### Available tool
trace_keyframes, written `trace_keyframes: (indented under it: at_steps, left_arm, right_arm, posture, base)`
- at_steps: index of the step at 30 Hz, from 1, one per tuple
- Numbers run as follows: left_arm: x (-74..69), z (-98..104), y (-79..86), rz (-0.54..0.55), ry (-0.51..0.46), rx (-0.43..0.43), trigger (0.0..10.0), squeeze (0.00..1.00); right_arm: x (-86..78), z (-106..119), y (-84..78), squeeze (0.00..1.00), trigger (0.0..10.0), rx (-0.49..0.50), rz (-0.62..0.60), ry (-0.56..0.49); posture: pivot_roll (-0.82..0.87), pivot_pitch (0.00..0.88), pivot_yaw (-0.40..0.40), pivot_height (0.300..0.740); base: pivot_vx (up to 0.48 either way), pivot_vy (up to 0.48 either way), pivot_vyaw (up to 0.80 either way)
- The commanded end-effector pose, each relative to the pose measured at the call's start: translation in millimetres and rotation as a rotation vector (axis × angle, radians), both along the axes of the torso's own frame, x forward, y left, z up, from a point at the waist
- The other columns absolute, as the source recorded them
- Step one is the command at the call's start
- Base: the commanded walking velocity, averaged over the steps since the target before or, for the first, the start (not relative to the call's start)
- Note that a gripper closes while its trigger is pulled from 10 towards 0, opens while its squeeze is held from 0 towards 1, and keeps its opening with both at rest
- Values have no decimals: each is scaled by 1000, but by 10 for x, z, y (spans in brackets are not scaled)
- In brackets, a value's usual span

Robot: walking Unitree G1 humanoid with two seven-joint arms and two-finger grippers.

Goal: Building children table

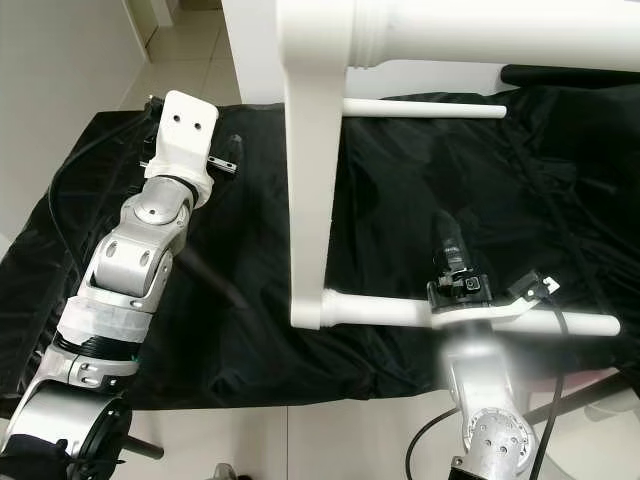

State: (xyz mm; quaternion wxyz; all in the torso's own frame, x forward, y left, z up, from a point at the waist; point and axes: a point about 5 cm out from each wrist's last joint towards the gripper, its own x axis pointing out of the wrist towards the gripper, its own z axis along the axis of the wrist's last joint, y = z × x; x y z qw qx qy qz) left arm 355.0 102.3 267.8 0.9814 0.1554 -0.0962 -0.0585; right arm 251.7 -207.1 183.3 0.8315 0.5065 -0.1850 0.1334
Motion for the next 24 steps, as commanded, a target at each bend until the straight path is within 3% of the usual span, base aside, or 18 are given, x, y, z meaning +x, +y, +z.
trace_keyframes:
  at_steps: [1, 2, 3, 4, 6, 7, 10, 12, 24]
  left_arm:
    - [7, -23, 113, 142, -33, -14, 10000, 0]
    - [-2, -69, 162, 149, -40, -9, 10000, 0]
    - [-2, -69, 162, 149, -40, -9, 10000, 0]
    - [-10, -150, 221, 139, -22, -38, 10000, 0]
    - [-10, -150, 221, 139, -22, -38, 10000, 0]
    - [-17, -228, 273, 115, 7, -87, 10000, 0]
    - [-29, -287, 315, 92, 21, -121, 10000, 0]
    - [-57, -394, 369, 58, 36, -177, 10000, 0]
    - [-131, -515, 334, 0, 22, -205, 10000, 0]
  right_arm:
    - [10, -27, 21, 0, 10000, -8, -6, 22]
    - [81, 7, 41, 0, 10000, -75, -51, 49]
    - [81, 7, 41, 0, 10000, -75, -51, 49]
    - [160, 25, 40, 0, 10000, -178, -146, 110]
    - [160, 25, 40, 0, 10000, -178, -146, 110]
    - [228, 58, 41, 0, 10000, -280, -238, 151]
    - [268, 90, 53, 0, 10000, -354, -295, 165]
    - [335, 160, 149, 0, 10000, -553, -385, 170]
    - [419, 152, 296, 0, 10000, -728, -458, 186]
  posture:
    - [3, 79, 57, 740]
    - [6, 72, 50, 740]
    - [6, 72, 50, 740]
    - [0, 54, 50, 740]
    - [0, 54, 50, 740]
    - [0, 54, 50, 740]
    - [-5, 54, 54, 740]
    - [-10, 51, 50, 740]
    - [-15, 48, 43, 740]
  base:
    - [0, 0, 0]
    - [0, 0, 0]
    - [0, 0, 0]
    - [0, 0, 0]
    - [0, 0, 0]
    - [0, 0, 0]
    - [0, 0, 0]
    - [0, 0, 0]
    - [0, 0, 0]
